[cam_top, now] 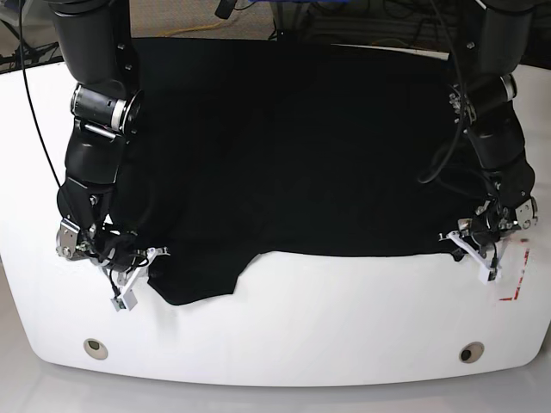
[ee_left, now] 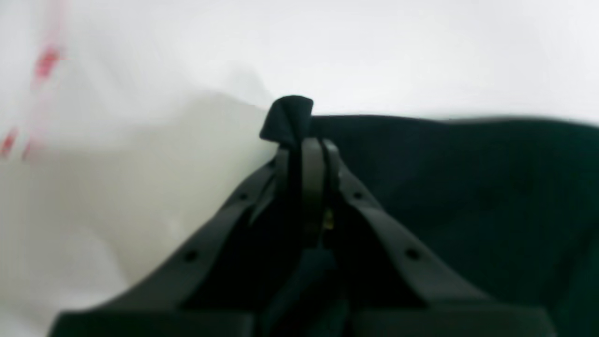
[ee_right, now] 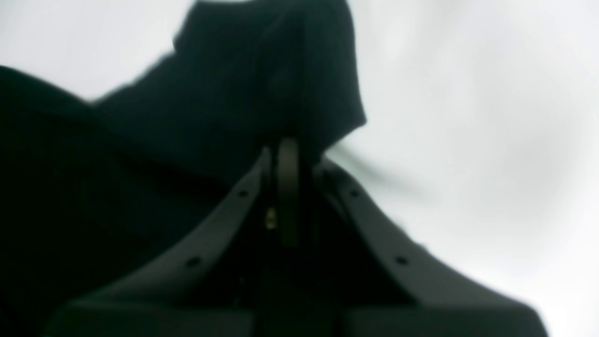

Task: Fold the T-shirt properly
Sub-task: 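Grasp the shirt hem corners with both grippers, then lift the hem and fold it over onto the collar edge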

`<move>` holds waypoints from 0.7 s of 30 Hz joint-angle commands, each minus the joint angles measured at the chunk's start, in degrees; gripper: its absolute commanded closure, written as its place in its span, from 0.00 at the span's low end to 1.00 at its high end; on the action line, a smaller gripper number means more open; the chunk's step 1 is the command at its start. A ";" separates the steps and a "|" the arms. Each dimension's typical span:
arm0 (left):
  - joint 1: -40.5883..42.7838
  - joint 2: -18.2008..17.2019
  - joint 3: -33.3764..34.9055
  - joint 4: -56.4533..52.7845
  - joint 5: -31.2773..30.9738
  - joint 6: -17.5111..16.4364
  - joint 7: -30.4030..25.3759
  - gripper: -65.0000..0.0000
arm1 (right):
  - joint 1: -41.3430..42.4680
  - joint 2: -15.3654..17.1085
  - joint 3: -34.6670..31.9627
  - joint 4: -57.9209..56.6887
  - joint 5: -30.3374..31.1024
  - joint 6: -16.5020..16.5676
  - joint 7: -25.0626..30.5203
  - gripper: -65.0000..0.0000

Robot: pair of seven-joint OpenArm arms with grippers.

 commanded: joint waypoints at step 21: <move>13.41 3.91 -0.33 37.44 -0.64 -5.86 16.66 1.00 | -10.62 0.91 0.51 40.40 1.61 0.34 -22.79 1.00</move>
